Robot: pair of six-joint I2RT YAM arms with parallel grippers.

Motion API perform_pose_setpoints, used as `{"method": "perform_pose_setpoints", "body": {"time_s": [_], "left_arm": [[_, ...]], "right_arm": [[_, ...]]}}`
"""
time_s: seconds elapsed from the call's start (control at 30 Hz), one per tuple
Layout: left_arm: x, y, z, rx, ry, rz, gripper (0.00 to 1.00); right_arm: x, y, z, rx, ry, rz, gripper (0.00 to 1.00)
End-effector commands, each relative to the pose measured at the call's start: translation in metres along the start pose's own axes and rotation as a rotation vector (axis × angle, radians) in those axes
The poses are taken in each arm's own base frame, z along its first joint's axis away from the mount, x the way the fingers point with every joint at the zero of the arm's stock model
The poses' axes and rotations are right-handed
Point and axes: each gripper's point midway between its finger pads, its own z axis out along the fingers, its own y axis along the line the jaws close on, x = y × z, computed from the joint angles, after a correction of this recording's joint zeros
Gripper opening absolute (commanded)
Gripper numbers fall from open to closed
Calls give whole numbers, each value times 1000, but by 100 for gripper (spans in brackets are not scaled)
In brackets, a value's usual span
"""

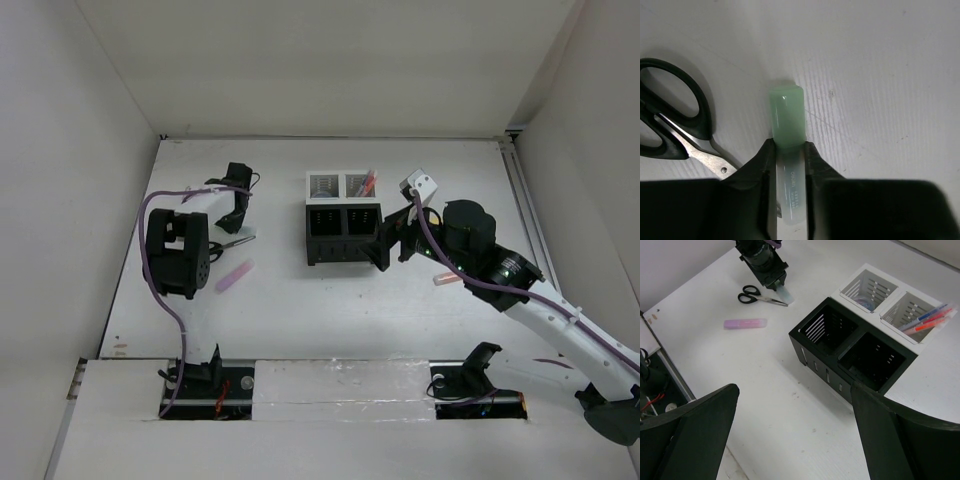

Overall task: Sort the stationery into containers
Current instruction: Pick up the pen from the center of the board.

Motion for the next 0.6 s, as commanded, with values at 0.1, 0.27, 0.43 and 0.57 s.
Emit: {"method": "perform_pose_setpoints", "body": {"time_s": [0.1, 0.27, 0.43, 0.57], "left_arm": [[3, 14, 18, -54, 15, 79, 0], [-25, -18, -13, 97, -69, 144, 0], [-69, -60, -75, 329, -184, 234, 0], [-88, -80, -126, 493, -247, 283, 0]], "right_arm": [[-14, 4, -2, -14, -58, -10, 100], [-20, -2, -8, 11, -83, -9, 100], [-23, -5, -11, 19, -93, -8, 100], [-20, -15, -14, 59, -91, -2, 98]]}}
